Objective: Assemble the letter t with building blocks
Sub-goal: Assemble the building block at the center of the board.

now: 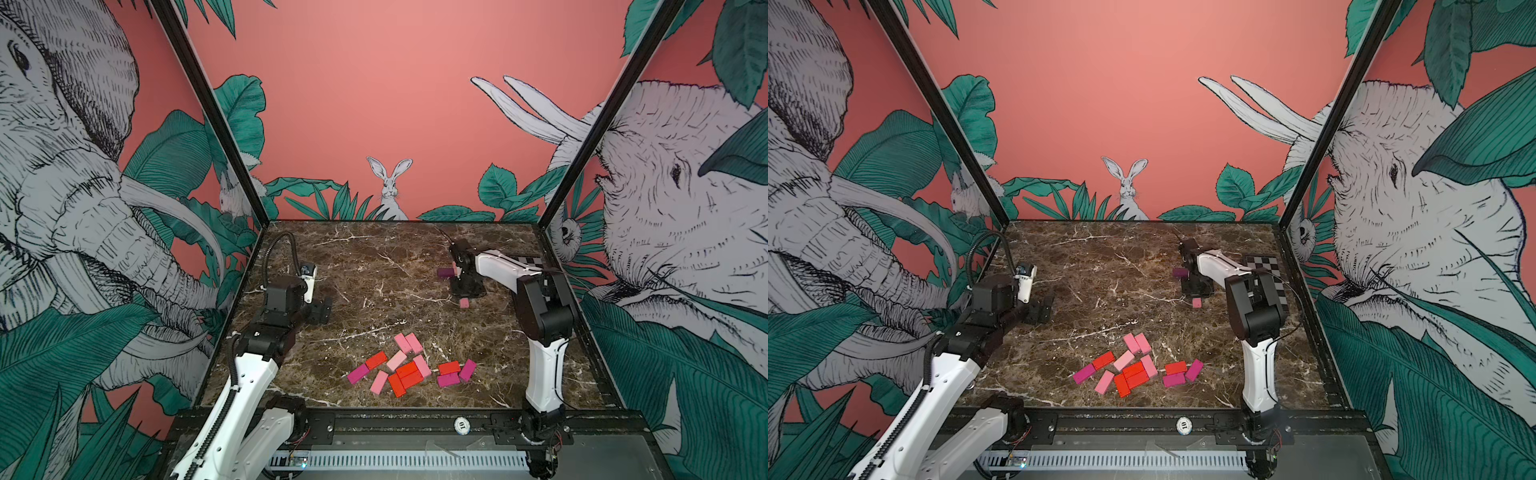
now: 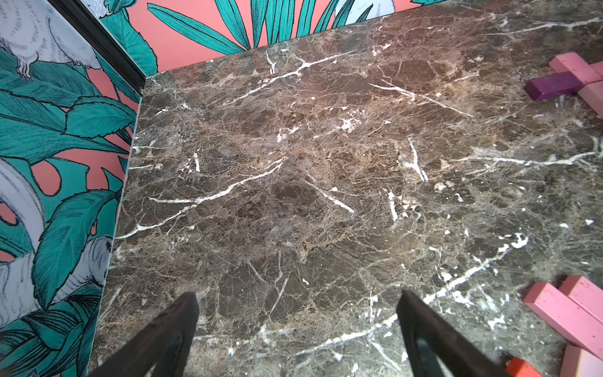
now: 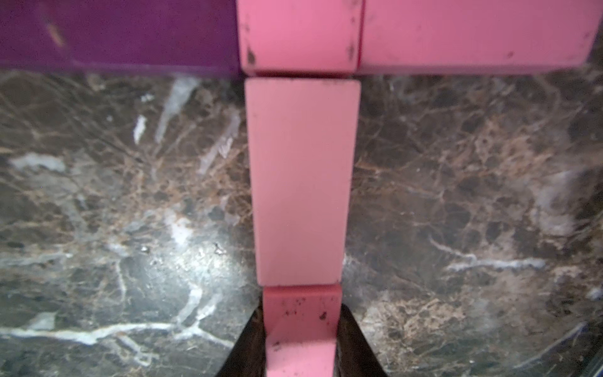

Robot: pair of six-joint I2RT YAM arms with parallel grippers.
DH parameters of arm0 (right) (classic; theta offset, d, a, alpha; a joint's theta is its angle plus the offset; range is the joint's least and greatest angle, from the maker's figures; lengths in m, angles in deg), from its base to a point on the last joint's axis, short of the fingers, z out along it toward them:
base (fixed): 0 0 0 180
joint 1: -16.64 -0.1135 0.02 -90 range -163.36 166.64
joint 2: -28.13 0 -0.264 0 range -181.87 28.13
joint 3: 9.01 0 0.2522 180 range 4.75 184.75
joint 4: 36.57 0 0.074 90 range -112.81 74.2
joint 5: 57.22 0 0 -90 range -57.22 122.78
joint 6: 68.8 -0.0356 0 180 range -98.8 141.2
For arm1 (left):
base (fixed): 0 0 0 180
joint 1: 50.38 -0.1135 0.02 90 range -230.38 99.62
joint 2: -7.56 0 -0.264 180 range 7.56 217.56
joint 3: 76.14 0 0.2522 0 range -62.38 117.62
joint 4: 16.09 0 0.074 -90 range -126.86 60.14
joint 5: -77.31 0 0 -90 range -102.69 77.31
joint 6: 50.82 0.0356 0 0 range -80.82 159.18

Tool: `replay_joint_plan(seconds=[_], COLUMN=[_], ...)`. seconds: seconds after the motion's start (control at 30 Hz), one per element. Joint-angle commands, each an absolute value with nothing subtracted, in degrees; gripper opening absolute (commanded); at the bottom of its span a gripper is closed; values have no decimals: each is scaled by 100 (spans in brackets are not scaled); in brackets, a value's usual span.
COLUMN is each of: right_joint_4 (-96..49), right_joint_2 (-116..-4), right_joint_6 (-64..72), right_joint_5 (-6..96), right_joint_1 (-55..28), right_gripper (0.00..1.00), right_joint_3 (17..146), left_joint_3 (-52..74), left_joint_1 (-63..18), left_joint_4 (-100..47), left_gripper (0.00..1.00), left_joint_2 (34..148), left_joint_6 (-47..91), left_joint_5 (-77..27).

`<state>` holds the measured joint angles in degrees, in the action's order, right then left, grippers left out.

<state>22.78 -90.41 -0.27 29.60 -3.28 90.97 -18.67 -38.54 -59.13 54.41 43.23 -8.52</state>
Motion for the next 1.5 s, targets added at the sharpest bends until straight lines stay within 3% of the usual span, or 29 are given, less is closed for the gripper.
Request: replay_joint_plan(seconds=[0.0, 0.8, 0.93, 1.3, 1.47], right_joint_4=[2114, 2094, 2196, 2335, 2511], right_joint_2=[-9201, -9164, -9166, -8663, -8102], right_joint_6=[-100, -98, -62, 330, 570], right_joint_5=[2987, 2892, 2848, 3195, 3546], right_joint_1=[-305, -298, -296, -284, -261], right_gripper=[32, 35, 41, 70, 73], right_joint_3=[9094, 9076, 9086, 9111, 9087], left_joint_3=[-1844, -1838, -1841, -1843, -1834], left_joint_1=[-3862, -3864, -3858, -3860, -3860], left_joint_4=[-5972, -5982, -5983, -5975, -5990], left_gripper=[97, 97, 97, 97, 97], left_joint_2=[5420, 5429, 5440, 5431, 5431], left_joint_6=[4313, 4311, 4313, 4300, 4303], left_joint_5=[-802, -801, -799, -828, -828])
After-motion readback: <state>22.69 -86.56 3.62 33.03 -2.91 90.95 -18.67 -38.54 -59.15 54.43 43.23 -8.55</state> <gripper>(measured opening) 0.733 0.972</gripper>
